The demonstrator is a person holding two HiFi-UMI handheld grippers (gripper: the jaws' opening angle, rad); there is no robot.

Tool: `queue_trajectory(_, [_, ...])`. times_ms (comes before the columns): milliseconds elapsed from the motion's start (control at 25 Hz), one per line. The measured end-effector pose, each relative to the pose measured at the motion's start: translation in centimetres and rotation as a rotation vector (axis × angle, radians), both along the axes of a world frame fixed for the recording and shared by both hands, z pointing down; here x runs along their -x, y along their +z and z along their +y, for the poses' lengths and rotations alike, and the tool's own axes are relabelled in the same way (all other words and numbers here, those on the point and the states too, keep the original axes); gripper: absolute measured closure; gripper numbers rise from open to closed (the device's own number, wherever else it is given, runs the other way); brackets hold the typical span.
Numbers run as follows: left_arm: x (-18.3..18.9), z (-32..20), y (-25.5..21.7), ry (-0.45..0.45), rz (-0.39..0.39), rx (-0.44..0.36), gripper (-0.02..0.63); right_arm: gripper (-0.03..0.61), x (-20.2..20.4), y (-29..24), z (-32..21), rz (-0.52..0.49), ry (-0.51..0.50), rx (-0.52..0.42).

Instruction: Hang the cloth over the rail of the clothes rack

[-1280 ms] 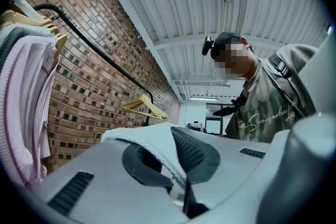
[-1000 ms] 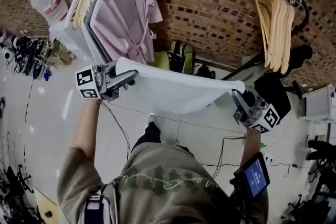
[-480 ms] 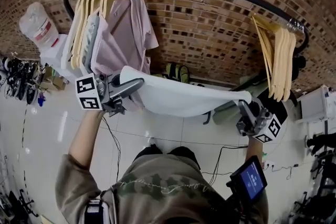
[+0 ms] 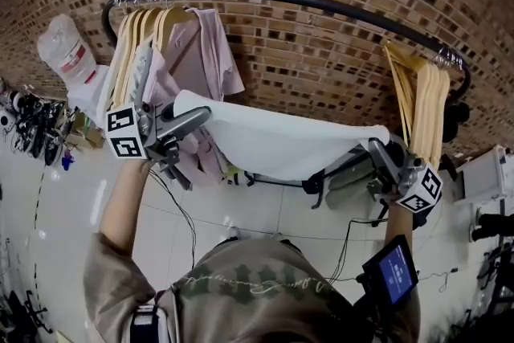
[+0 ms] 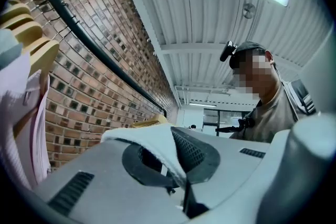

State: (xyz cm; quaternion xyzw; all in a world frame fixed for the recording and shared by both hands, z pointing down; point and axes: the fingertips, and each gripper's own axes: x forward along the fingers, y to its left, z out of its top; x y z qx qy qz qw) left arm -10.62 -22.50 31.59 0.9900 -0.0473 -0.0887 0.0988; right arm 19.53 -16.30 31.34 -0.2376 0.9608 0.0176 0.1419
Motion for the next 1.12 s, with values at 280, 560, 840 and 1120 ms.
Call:
queue_trajectory(280, [0.3, -1.4, -6.2, 0.0, -0.015, -0.111, 0.597, 0.56, 0.4, -6.7, -0.3, -0.101, -0.107, -0.03])
queue_trajectory(560, [-0.8, -2.4, -11.4, -0.001, -0.013, -0.146, 0.597, 0.56, -1.1, -13.1, -2.3, -0.096, -0.08, -0.052])
queue_trajectory(840, [-1.8, -3.7, -16.6, -0.015, -0.026, -0.231, 0.597, 0.56, -1.6, -19.1, -3.5, -0.025, -0.017, -0.16])
queue_trajectory(1120, [-2.3, -5.4, -20.8, -0.043, -0.057, -0.305, 0.597, 0.56, -2.2, -22.5, -5.6, -0.057, -0.025, -0.104])
